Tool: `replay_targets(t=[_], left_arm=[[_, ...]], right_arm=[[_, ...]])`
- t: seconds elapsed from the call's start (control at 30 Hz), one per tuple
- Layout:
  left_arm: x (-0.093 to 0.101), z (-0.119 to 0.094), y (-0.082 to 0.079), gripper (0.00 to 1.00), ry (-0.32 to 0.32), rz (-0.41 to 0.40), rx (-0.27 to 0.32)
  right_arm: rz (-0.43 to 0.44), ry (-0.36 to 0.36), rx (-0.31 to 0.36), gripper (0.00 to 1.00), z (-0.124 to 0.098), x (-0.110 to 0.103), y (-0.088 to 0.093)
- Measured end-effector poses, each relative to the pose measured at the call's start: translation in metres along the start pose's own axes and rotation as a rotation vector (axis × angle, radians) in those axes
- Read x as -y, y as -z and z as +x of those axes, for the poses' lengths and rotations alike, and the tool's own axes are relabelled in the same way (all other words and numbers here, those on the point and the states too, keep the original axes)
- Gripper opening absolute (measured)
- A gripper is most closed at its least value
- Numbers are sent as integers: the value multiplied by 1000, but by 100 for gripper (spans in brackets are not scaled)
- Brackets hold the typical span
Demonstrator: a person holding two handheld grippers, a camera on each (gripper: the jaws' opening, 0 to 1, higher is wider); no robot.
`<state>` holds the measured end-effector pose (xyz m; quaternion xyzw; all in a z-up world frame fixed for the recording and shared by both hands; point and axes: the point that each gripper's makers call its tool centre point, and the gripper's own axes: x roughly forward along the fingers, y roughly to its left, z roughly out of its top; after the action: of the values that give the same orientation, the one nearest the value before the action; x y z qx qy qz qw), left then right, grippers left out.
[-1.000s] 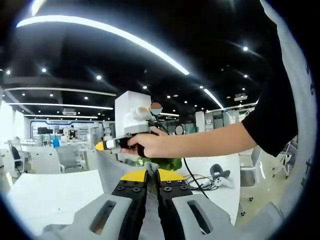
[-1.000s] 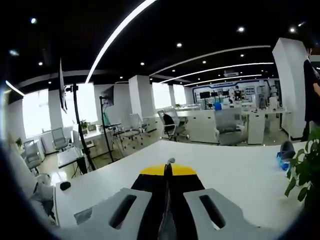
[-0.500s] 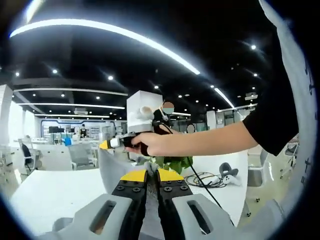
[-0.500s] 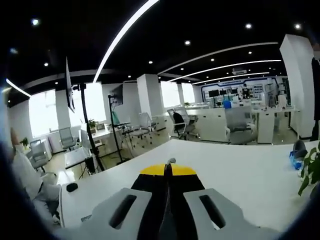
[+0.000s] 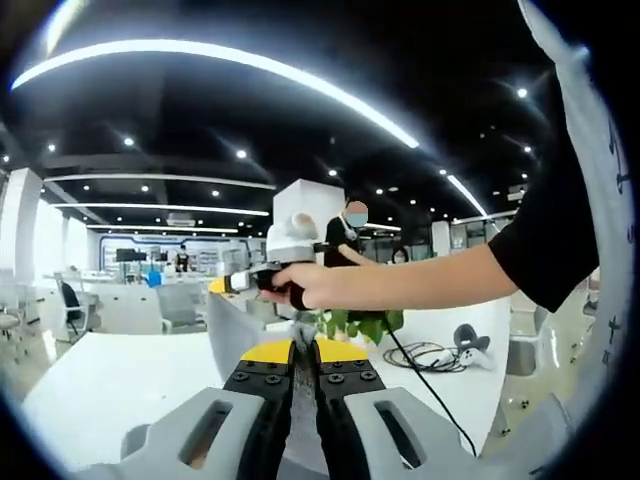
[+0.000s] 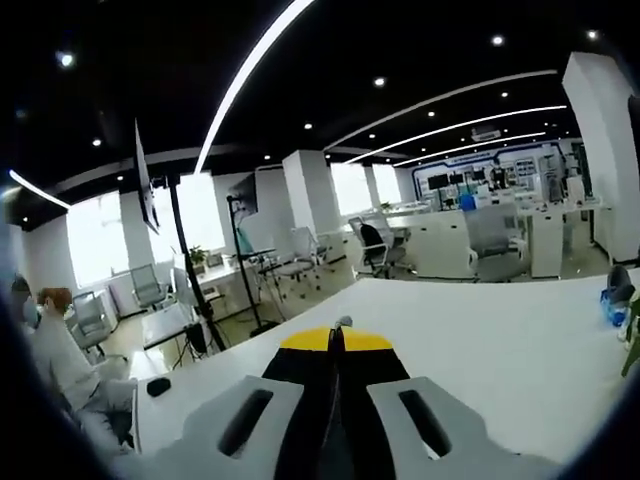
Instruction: Fold the towel on the table until its edges align and the towel forms a compact rectangular stack.
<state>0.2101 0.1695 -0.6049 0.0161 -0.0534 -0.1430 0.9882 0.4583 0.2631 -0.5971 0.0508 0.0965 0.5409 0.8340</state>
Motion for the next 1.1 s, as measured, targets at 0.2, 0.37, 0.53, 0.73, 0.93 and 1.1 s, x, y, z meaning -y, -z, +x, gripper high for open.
replay_targets(t=[0.2, 0.37, 0.53, 0.73, 0.93, 1.1], left_arm=[[-7, -4, 5, 7, -24, -12, -7], [-14, -12, 9, 7, -49, -25, -14], [-23, -17, 12, 7, -80, -45, -16], [-32, -24, 23, 7, -96, -54, -41], [-42, -33, 40, 7, -128, -74, -78], [-48, -40, 55, 7, -149, -92, -107]], right_arm=[[-5, -20, -18, 0, 10, -10, 6], [2, -34, -30, 0, 16, -18, 13], [8, -50, -38, 0, 25, -25, 16], [0, -59, -55, 0, 32, -31, 22], [3, -62, -81, 0, 38, -34, 39], [12, -65, -99, 0, 43, -36, 50]])
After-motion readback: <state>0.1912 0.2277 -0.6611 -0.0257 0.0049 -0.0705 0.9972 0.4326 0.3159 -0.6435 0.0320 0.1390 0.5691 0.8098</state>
